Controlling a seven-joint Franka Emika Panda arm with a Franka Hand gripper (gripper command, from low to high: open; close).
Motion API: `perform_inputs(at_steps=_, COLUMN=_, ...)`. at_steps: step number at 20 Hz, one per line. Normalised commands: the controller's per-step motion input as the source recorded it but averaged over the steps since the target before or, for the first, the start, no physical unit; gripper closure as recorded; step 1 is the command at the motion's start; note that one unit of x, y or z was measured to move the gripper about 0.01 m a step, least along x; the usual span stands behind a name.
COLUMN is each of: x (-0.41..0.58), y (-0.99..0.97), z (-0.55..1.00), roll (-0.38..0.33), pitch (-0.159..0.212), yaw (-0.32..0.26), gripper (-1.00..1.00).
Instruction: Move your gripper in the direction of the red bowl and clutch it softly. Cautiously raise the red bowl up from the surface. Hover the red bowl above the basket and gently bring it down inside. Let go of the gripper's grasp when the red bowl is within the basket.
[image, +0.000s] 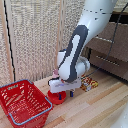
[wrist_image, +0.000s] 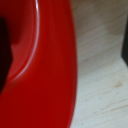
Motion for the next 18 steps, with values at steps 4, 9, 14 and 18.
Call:
perform_inputs(at_steps=4, x=-0.038, y=0.03, z=0.0, roll=-0.002, pitch=-0.089, yaw=-0.001, gripper=1.0)
perform_inputs(at_steps=9, x=-0.03, y=0.02, z=0.0, roll=0.062, pitch=-0.123, yaw=-0.014, gripper=1.0)
perform_inputs(at_steps=14, x=-0.053, y=0.0, z=0.15, roll=0.142, pitch=-0.035, yaw=-0.022, gripper=1.0)
perform_inputs(at_steps=18, x=0.0, y=0.01, z=0.38, roll=0.178, pitch=0.012, yaw=-0.039, gripper=1.0)
